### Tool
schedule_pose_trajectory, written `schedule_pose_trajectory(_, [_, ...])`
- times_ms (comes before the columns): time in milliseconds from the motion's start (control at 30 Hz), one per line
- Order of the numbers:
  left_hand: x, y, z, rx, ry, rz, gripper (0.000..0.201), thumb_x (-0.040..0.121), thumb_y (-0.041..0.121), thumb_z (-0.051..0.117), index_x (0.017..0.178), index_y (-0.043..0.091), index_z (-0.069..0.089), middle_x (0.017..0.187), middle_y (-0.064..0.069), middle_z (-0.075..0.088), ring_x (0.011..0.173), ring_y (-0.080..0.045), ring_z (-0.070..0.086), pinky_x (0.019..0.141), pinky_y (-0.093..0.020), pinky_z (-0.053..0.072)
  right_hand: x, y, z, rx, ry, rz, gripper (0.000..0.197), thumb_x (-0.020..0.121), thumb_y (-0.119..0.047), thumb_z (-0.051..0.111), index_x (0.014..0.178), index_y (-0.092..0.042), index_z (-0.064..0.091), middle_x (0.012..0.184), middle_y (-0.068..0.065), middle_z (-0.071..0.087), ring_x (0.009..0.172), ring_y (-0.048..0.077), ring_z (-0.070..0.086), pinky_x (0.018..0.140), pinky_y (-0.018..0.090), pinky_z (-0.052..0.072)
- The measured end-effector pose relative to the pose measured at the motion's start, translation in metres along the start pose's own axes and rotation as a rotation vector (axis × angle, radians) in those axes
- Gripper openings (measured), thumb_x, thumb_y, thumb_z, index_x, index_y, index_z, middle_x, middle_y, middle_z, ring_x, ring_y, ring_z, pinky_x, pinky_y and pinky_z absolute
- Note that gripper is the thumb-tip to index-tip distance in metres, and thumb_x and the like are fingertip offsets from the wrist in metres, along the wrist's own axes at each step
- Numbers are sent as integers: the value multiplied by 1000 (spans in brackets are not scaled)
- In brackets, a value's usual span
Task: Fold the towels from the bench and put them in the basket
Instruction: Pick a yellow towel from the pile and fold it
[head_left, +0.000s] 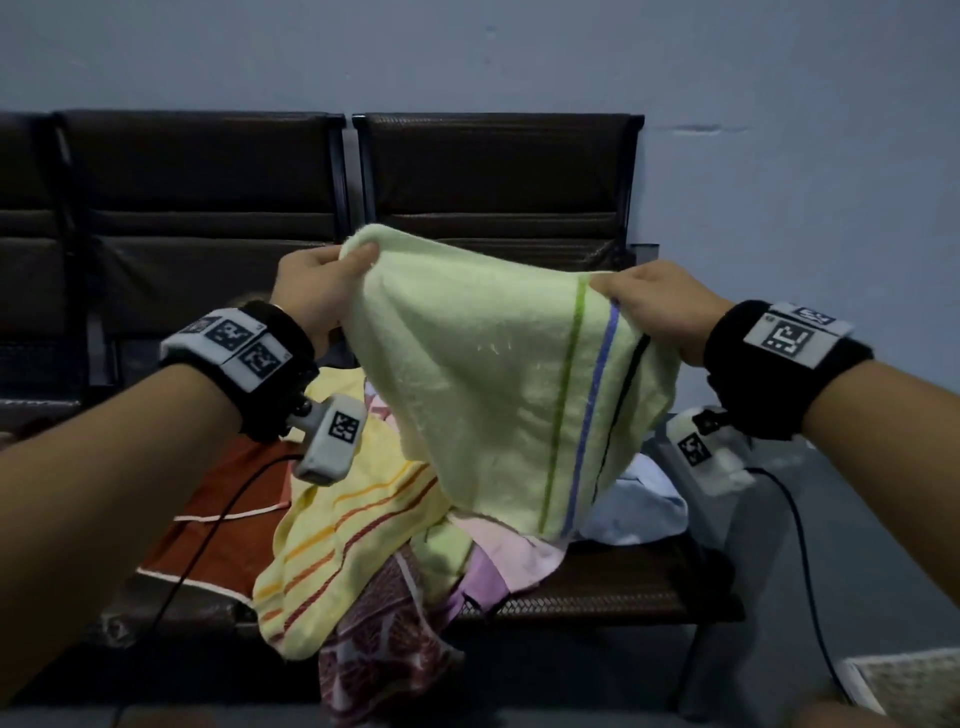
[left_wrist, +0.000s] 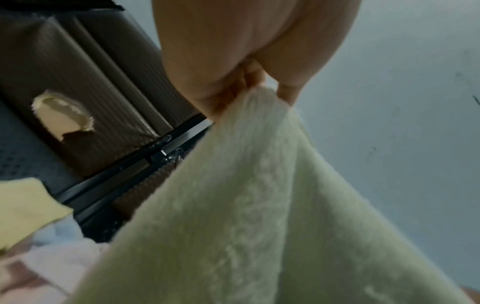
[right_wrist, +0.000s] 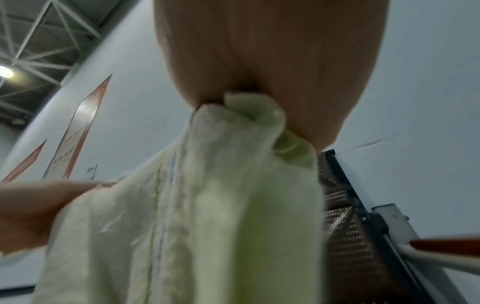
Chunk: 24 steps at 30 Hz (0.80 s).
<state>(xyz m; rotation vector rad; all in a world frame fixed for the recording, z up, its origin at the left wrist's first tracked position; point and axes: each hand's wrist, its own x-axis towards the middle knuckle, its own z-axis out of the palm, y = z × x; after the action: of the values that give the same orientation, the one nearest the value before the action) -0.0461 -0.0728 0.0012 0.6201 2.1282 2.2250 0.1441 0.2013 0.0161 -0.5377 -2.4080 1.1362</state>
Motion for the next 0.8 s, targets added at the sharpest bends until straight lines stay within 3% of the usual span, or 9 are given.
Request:
schedule_pose_trajectory(100, [4,2,14,124,185,59,29,87,41,70,67,20,72,65,5,69,57,-10,64,52,-26,49,4,-4,5,152,-15,87,42,94,-39,63,81,-1,72,82,9,75,72,27,70,73,38,59])
schedule_pose_trajectory(200, [-1,11,36,45,235,41,38,86,43,67,60,16,64,70,-8,60,66,-22,58,62,-45,51,5,-16,15,386,5,176,29,99,-27,59,104,1,68,99,17,72,71,26,70,71,36,58])
schedule_pose_trajectory(300, [-25,19,68,-121,58,44,30,92,34,67,70,14,71,77,-12,64,69,-23,60,60,-38,53,5,-30,28,526,-12,197,19,101,-22,56,98,-6,65,86,10,70,61,19,67,59,29,55])
schedule_pose_trajectory(400, [-64,18,97,-84,-216,96,27,97,27,65,79,10,74,74,-12,61,62,-19,53,53,-28,42,0,-41,38,549,-77,179,24,100,-26,54,105,-6,66,93,13,70,72,23,68,65,32,56])
schedule_pose_trajectory(500, [-87,13,102,36,-444,103,17,96,16,64,94,4,77,78,-10,69,65,-15,60,64,-30,51,-8,-45,41,511,-176,169,40,91,-37,67,110,-2,67,99,16,73,85,29,72,71,36,58])
schedule_pose_trajectory(567, [-91,11,97,29,-492,49,21,96,16,62,96,2,77,84,-12,74,70,-16,65,70,-27,54,-14,-41,41,389,-198,112,26,87,-14,68,103,7,68,94,19,69,84,30,68,73,38,56])
schedule_pose_trajectory(700, [-75,12,86,8,-244,37,13,92,2,55,101,3,64,90,-10,70,77,-20,64,72,-31,51,-22,-35,36,400,-289,58,35,89,9,49,117,1,69,105,21,70,92,31,68,81,40,58])
schedule_pose_trajectory(733, [-70,13,83,10,-283,17,25,88,-3,54,112,3,60,98,-13,68,87,-23,64,80,-35,51,-22,-36,33,445,-340,55,41,90,10,46,120,-5,69,111,18,71,98,31,70,84,40,58])
schedule_pose_trajectory(800, [-64,14,77,-22,-555,-54,49,83,-3,52,132,3,54,121,-23,64,107,-32,63,95,-43,49,-21,-38,27,522,-426,57,49,91,10,40,124,-13,68,116,13,73,103,28,71,81,38,61])
